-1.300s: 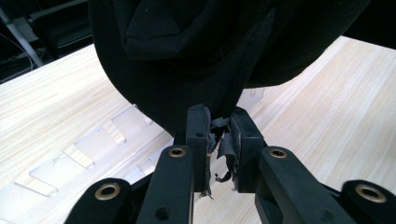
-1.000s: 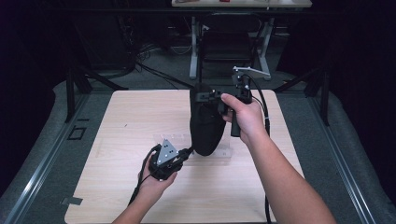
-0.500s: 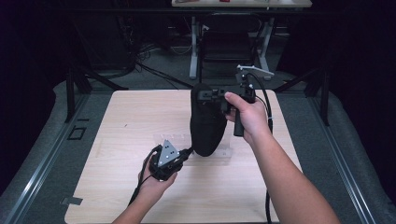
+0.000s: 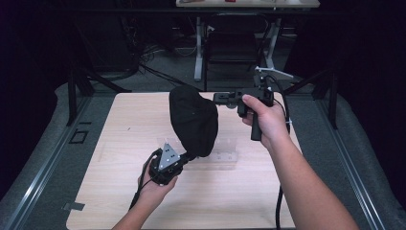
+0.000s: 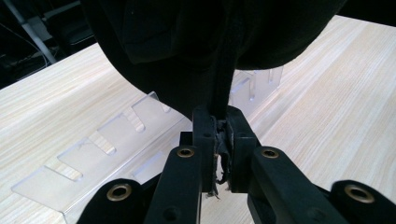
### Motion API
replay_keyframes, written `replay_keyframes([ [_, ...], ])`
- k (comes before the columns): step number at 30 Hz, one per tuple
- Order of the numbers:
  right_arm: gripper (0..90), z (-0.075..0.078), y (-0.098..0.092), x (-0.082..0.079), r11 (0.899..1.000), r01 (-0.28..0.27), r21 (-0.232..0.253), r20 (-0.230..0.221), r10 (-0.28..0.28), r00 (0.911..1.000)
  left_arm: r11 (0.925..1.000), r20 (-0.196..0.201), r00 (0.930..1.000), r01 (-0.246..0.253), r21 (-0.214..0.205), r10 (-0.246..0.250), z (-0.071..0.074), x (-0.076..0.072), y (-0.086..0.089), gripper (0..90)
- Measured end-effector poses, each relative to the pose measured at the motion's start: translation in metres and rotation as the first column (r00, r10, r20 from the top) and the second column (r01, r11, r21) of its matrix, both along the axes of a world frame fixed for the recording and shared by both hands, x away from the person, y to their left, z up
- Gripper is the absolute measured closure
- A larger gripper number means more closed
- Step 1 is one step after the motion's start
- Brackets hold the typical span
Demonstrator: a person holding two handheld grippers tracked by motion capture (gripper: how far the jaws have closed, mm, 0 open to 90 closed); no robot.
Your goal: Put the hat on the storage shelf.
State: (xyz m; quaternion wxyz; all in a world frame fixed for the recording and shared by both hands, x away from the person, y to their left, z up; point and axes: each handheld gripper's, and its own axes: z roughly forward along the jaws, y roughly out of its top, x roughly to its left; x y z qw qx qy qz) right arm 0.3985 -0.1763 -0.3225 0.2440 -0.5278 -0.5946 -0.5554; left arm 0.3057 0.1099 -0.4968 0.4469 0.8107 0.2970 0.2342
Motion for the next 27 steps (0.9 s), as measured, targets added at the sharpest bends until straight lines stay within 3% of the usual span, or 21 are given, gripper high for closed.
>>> replay_keyframes([
  [8,80.3,-0.007,-0.016,-0.007,0.999,0.021,-0.03,0.008,-0.02,0.9998,0.9996,-0.017,0.9998,-0.012,-0.024,0.011,-0.006,0.0,0.004,85.5],
  [17,78.1,-0.01,-0.032,-0.02,0.998,0.033,-0.055,0.045,-0.031,0.9985,0.9983,-0.081,0.9959,-0.044,-0.039,0.041,-0.024,0.004,0.014,85.0],
  [22,76.9,-0.011,-0.039,-0.024,0.997,0.046,-0.069,0.051,-0.043,0.9978,0.998,-0.086,0.9951,-0.051,-0.036,0.048,-0.028,0.003,0.017,84.7],
  [27,74.7,-0.01,-0.044,-0.03,0.991,0.064,-0.114,0.093,-0.054,0.9942,0.9982,-0.092,0.9949,-0.046,-0.039,0.042,-0.033,0.002,0.02,83.7],
])
